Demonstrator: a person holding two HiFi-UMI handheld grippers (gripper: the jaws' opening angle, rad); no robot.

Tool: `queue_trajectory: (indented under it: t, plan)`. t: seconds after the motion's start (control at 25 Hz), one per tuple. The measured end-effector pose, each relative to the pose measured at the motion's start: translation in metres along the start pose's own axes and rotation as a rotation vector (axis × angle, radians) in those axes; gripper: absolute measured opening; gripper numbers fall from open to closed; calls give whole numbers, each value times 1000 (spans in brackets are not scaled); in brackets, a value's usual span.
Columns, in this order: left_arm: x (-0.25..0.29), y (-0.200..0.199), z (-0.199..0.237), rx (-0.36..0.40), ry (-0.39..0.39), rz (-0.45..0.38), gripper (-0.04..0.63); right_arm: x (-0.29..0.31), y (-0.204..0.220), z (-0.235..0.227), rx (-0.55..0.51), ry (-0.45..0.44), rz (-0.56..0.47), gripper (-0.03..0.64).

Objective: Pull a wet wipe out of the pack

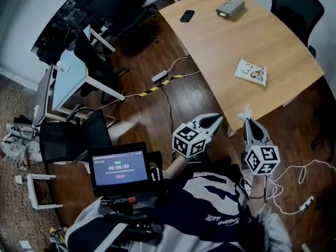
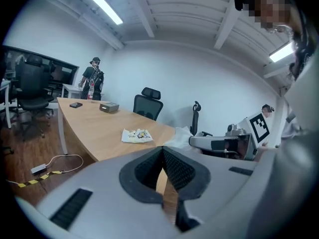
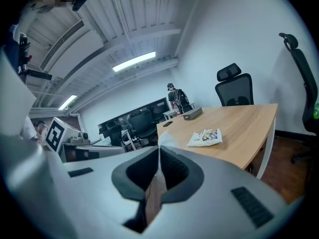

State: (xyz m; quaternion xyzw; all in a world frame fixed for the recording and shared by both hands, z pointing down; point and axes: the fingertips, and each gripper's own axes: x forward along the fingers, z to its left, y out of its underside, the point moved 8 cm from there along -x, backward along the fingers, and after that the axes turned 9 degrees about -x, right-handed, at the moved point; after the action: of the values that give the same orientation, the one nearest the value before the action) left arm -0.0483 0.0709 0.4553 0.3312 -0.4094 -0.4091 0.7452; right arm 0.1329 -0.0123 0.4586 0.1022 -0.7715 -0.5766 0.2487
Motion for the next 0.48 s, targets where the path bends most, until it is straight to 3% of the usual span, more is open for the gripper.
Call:
queue_trajectory:
  t: [0.24,0.48]
  plan:
    - [-25,6,3,15,56,-29,3,-7,11,24,13,51,-20,5]
    - [-77,23,26,36,48,-2,3,-7,24,77,57,74,-3,5]
